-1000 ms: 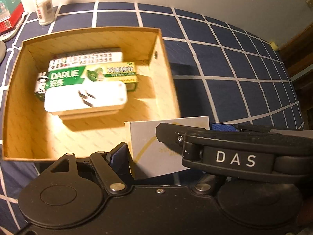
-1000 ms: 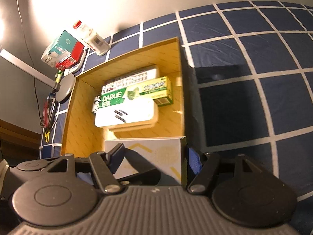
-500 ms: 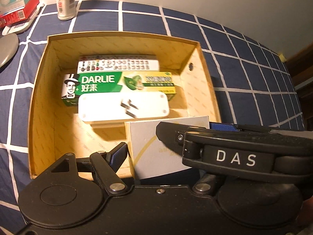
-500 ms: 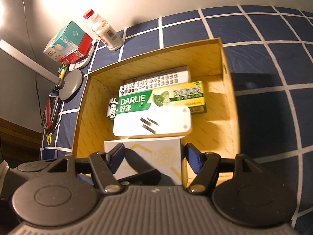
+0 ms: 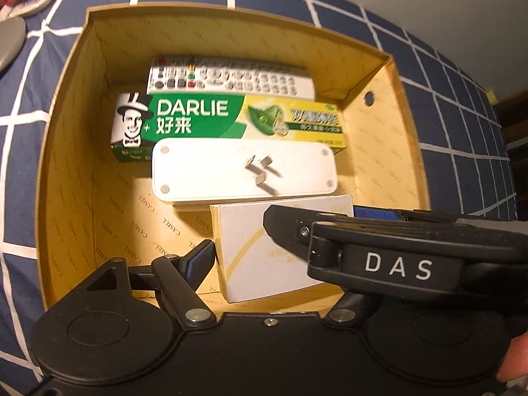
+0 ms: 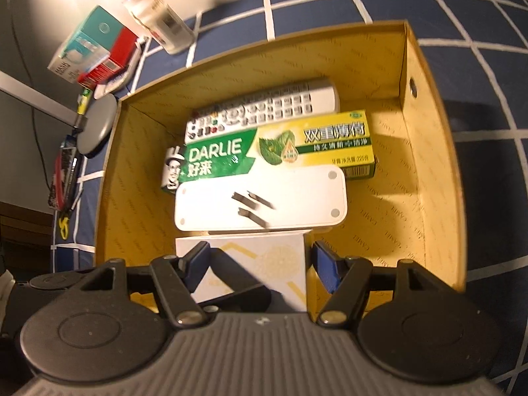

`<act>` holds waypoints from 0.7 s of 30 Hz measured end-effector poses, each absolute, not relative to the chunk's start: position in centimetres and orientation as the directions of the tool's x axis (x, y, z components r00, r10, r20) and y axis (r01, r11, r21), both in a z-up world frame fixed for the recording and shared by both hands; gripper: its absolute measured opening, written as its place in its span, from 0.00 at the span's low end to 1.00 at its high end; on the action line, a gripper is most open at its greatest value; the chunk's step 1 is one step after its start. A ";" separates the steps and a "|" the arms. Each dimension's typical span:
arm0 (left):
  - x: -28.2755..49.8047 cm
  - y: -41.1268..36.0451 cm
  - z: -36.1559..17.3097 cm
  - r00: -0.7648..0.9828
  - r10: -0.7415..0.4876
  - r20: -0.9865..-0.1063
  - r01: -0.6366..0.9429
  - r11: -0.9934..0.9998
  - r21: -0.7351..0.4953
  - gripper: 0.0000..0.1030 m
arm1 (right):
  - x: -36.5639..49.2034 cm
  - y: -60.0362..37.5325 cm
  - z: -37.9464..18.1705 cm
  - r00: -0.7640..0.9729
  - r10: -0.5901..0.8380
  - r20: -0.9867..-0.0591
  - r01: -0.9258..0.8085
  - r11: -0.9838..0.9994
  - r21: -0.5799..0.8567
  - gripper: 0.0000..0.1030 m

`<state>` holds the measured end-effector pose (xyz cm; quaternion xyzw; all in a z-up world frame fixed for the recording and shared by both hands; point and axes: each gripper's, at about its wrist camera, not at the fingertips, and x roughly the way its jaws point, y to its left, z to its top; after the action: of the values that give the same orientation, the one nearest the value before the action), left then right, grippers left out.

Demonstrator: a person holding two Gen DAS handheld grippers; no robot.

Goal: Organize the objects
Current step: 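Lower the small box into the cardboard box and open the right gripper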

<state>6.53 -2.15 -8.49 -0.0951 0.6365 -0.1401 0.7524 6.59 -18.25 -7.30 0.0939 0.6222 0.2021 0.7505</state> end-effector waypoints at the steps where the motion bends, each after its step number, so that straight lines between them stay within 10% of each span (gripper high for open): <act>1: 6.7 -2.1 -8.9 0.143 -0.334 -0.931 0.088 0.942 -0.325 0.70 | 6.7 -18.2 -7.7 0.137 0.416 -0.899 -0.183 0.902 0.390 0.65; 21: 8.5 -1.7 -13.9 0.034 -0.357 -0.933 0.052 0.933 -0.355 0.69 | 8.5 -17.9 -12.7 0.041 0.376 -0.926 -0.132 0.920 0.368 0.65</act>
<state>8.53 -1.67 -13.87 -0.1122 0.6798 -0.1440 0.7103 8.54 -17.91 -12.67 0.0911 0.6693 0.1773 0.7157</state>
